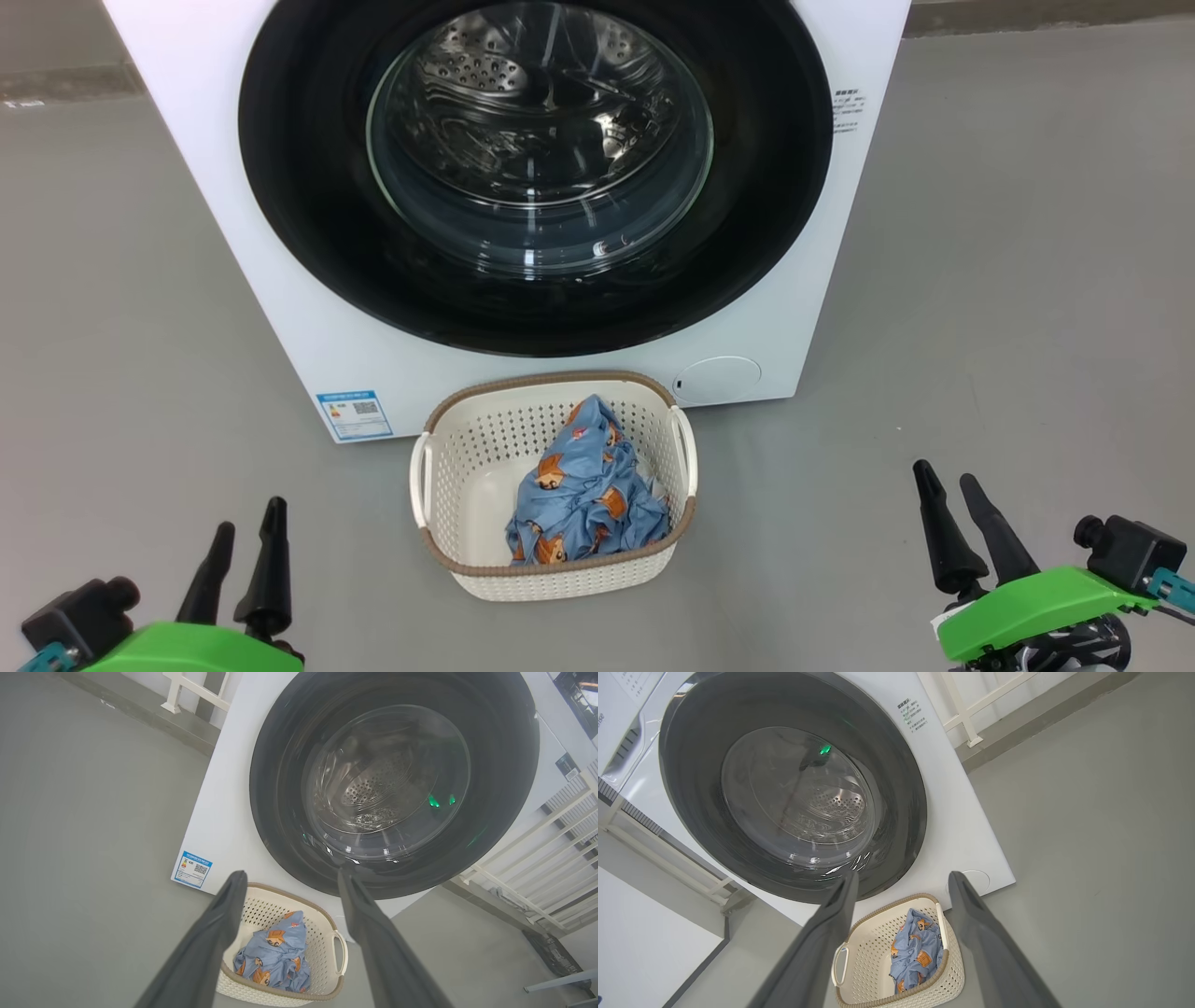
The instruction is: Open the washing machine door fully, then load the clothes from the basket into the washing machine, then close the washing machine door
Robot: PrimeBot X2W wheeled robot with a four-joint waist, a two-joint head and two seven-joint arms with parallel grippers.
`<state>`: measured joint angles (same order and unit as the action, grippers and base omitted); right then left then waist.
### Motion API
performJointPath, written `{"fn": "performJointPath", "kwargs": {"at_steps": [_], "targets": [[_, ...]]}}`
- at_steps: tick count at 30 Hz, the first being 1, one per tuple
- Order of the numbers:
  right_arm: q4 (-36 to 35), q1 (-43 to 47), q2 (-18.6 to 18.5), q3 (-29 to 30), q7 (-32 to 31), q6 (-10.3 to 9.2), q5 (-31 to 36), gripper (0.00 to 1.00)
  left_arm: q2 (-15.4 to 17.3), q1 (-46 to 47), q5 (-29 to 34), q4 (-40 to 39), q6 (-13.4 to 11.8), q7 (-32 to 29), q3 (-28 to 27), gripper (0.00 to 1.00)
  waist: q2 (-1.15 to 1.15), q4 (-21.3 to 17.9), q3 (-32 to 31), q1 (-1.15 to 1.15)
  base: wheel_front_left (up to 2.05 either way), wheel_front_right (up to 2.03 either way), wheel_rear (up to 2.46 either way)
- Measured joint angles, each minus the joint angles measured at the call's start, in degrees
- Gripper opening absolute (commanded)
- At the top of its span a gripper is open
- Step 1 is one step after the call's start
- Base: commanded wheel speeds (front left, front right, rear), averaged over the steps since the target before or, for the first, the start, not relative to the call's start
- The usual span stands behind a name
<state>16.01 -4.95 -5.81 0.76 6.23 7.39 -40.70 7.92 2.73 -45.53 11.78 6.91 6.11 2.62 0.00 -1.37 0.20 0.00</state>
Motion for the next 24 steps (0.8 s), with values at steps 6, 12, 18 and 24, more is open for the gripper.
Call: {"fn": "performJointPath", "kwargs": {"at_steps": [6, 12, 18, 24], "targets": [[0.1, -0.3, -0.2, 0.0, 1.0, 0.00, 3.9, 1.00, 0.3, 0.0, 4.7, 0.0, 0.0, 1.0, 0.0, 1.00, 0.00, -0.1, 0.0, 0.00, 0.00, 0.00, 0.00], [0.1, -1.1, -0.3, 0.0, 2.0, 0.00, 8.3, 1.00, 0.8, 0.0, 8.5, 0.0, 0.2, 1.9, 0.2, 1.00, 0.00, -0.4, 0.1, 0.00, 0.00, 0.00, 0.00], [0.1, -1.2, -0.3, 0.0, 3.0, 0.00, 12.0, 1.00, 1.5, 0.0, 12.1, -0.1, 0.2, 3.0, 0.3, 1.00, 0.00, -0.5, 0.2, 0.00, 0.00, 0.00, 0.00], [0.2, -1.3, -0.6, 0.0, 4.0, 0.00, 16.0, 1.00, 1.6, 0.0, 15.7, -0.5, 0.2, 4.1, -0.1, 1.00, 0.00, -0.7, 0.1, 0.00, 0.00, 0.00, 0.00]]}}
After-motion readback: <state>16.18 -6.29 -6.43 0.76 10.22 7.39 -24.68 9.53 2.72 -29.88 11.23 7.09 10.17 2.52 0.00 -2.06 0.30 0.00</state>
